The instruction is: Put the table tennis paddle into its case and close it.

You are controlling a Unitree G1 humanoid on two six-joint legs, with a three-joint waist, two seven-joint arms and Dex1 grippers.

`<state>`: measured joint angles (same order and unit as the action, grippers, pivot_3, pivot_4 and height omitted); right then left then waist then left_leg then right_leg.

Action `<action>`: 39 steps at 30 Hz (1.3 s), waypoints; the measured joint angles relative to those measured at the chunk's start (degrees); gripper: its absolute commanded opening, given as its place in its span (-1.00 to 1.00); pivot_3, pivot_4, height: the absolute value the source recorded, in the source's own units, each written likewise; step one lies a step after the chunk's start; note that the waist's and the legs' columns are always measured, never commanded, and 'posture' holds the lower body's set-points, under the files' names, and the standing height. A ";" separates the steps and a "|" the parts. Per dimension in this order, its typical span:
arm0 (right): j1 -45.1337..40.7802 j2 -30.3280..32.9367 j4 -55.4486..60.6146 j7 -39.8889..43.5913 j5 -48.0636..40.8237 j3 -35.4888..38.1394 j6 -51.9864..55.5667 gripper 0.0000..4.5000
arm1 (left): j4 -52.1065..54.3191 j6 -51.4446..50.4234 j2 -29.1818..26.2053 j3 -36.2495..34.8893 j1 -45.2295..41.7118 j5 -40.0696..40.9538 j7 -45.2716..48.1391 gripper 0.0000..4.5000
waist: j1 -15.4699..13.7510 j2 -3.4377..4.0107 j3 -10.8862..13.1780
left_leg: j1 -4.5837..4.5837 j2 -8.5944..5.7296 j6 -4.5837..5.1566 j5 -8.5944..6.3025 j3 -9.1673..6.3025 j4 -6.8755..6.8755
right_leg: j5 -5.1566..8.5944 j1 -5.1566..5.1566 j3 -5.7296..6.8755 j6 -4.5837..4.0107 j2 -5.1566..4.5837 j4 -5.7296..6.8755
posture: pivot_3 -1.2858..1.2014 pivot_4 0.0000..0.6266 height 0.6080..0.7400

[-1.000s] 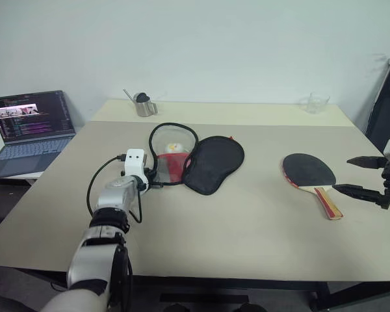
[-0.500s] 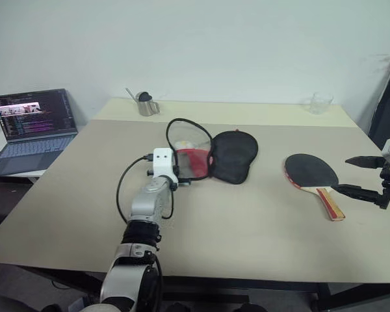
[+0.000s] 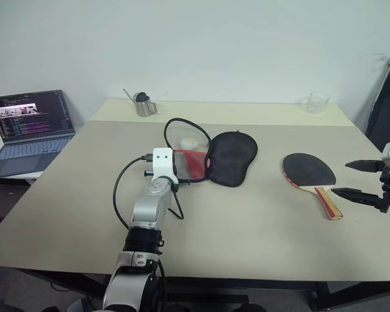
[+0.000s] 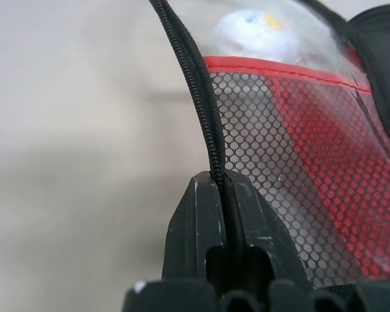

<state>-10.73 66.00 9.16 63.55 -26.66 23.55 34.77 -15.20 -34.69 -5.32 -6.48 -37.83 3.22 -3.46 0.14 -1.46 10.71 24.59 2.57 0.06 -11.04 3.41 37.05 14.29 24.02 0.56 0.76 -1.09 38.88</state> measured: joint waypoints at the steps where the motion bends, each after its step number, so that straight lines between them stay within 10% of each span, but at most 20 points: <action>1: 0.00 -0.05 0.12 -0.01 -0.01 0.00 0.01 1.00 | 0.83 -0.12 0.12 0.08 0.53 -0.16 -0.37 -0.99 | -0.02 -0.01 0.00 | 0.00 0.00 0.00 0.00 -0.01 0.01 | 0.00 0.00 0.00 0.00 0.00 0.00 | 0.03 -0.52 1.00; 35: -2.68 0.40 0.26 2.54 -1.65 -3.82 0.93 1.00 | 15.09 -12.72 7.79 3.80 6.21 -0.99 -4.65 -0.99 | -0.06 -0.04 0.02 | 0.01 -0.09 0.00 0.00 -0.04 0.01 | 0.01 -0.01 0.01 -0.01 0.01 -0.01 | 0.03 -0.52 1.00; 39: -3.24 0.39 0.26 2.60 -1.65 -4.43 0.93 1.00 | 15.10 -13.43 8.10 3.43 6.20 -0.84 -4.74 -0.57 | -0.08 -0.04 0.02 | 0.02 -0.09 0.00 0.00 -0.05 0.01 | 0.01 -0.01 0.01 -0.01 0.01 -0.02 | 0.03 -0.52 1.00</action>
<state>-13.97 66.39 9.42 66.15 -28.31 19.12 35.70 -0.11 -48.12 2.78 -3.06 -31.62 2.38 -8.20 0.06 -1.50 10.73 24.61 2.48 0.06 -11.04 3.36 37.06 14.30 24.01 0.58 0.75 -1.08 38.85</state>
